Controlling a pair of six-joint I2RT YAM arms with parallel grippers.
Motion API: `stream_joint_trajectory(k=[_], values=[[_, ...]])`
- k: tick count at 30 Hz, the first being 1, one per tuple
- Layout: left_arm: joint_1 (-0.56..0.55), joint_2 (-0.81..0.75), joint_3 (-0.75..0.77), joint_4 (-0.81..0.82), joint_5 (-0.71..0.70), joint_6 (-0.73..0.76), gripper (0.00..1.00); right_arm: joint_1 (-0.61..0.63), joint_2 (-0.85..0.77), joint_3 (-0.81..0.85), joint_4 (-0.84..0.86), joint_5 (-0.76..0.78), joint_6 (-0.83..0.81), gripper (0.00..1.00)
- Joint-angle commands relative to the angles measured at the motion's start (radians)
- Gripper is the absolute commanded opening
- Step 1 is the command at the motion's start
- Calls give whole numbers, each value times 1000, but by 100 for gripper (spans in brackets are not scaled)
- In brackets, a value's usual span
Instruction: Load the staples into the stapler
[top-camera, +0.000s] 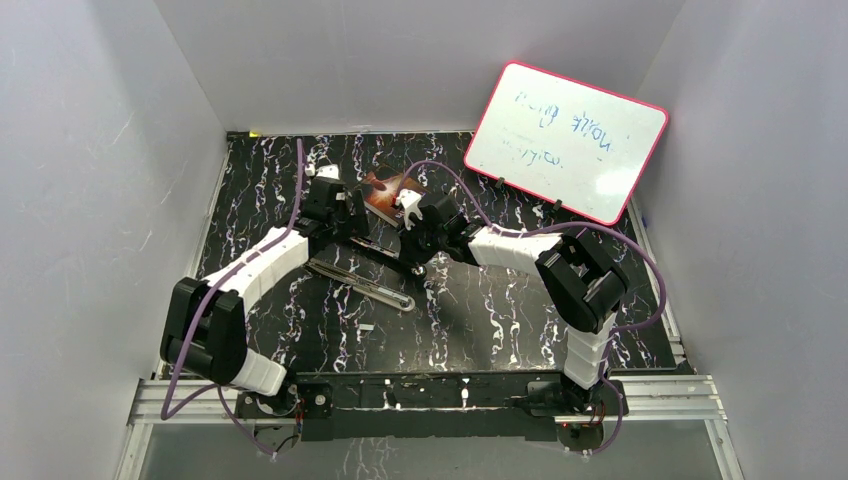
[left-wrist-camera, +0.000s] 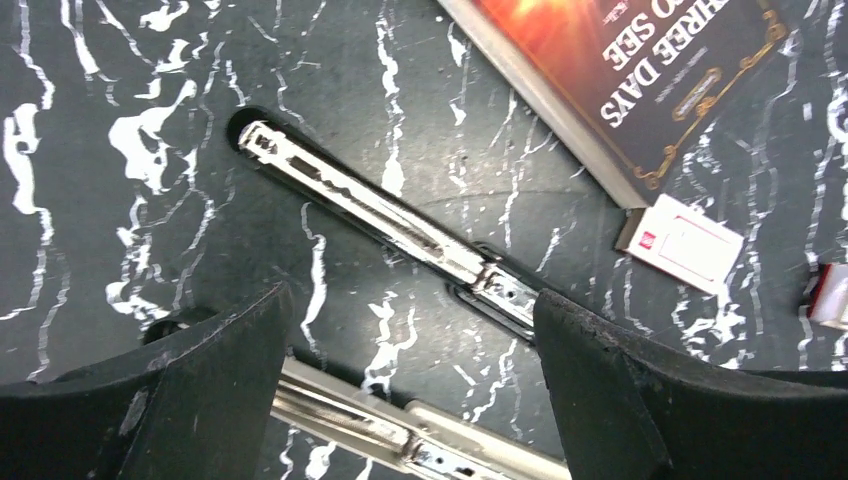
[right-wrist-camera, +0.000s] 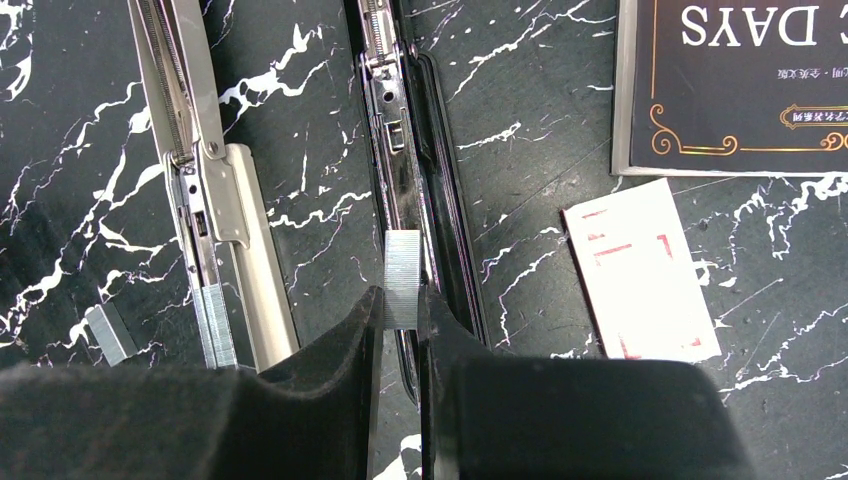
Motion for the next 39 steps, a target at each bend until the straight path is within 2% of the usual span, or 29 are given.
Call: stream_joint_trajectory(k=[1, 13, 25, 35, 39], values=[[2, 4, -37, 125, 56, -106, 88, -6, -10, 43, 58, -20, 16, 0], [3, 54, -125, 278, 30, -130, 84, -5, -15, 72, 34, -3, 45, 0], [30, 119, -118, 287, 136, -167, 77, -4, -11, 77, 10, 29, 63, 0], [32, 172, -119, 296, 122, -166, 73, -4, -3, 91, -11, 33, 63, 0], [32, 186, -122, 298, 120, -169, 68, -4, 1, 93, -15, 30, 64, 0]])
